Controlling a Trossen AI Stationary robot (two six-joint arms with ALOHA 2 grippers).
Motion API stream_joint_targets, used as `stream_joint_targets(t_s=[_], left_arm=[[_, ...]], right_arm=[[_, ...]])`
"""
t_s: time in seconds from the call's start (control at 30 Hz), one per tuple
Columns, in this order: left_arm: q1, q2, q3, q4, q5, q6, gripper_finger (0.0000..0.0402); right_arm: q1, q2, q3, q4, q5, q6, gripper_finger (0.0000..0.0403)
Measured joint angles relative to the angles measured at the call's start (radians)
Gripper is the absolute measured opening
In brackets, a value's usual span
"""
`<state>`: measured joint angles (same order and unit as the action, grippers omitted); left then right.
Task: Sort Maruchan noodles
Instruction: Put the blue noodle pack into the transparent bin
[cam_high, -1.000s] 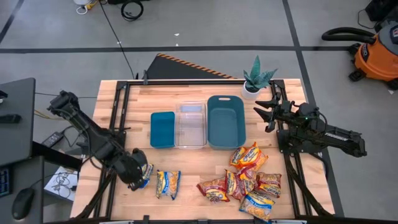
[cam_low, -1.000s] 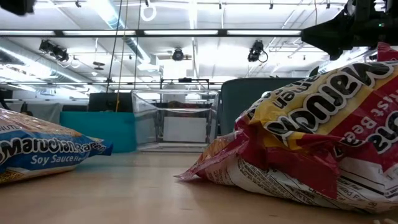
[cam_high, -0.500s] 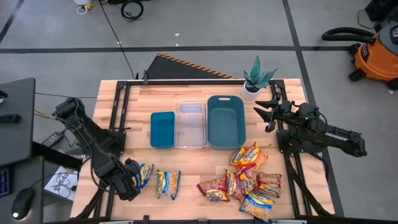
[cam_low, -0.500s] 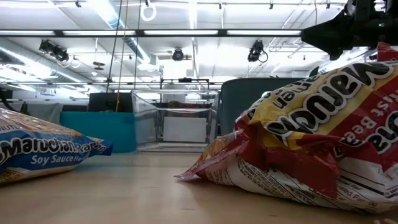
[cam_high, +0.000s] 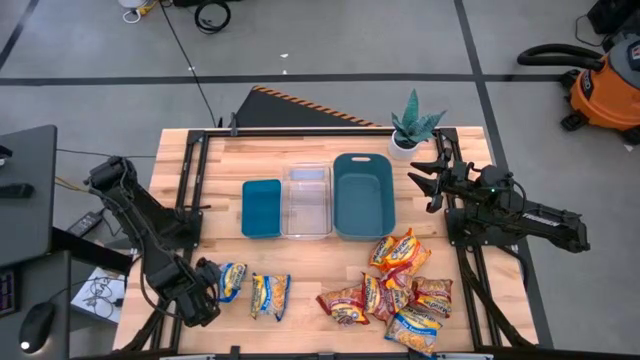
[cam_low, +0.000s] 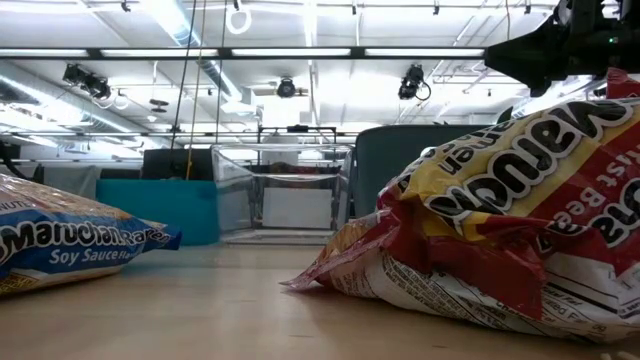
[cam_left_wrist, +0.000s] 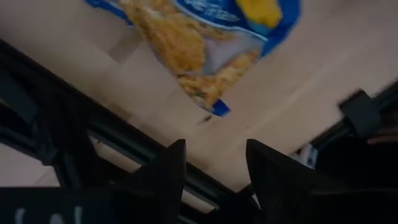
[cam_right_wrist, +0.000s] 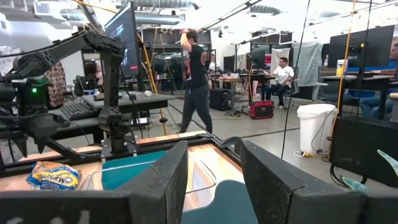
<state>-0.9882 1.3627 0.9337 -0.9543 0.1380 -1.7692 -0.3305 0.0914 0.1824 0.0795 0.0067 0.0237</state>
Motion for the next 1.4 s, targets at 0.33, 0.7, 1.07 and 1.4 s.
stream_joint_targets(t_s=[0.33,0.7,1.07,1.4], left_arm=[[0.000,0.000,-0.043,0.071,0.047,-0.081,0.0176],[0.050,-0.002,-0.043,0.163,0.152,-0.054,0.0176],[0.259,0.047,-0.043,0.337,-0.029,0.337,0.0176],[0.350,0.273,0.187,0.241,-0.005,0.793,0.0176]], right_arm=[[0.000,0.000,0.000,0.000,0.000,0.000,0.0153],[0.000,0.000,0.000,0.000,0.000,0.000,0.0153],[0.000,0.000,0.000,0.000,0.000,0.000,0.0153],[0.000,0.000,0.000,0.000,0.000,0.000,0.0153]])
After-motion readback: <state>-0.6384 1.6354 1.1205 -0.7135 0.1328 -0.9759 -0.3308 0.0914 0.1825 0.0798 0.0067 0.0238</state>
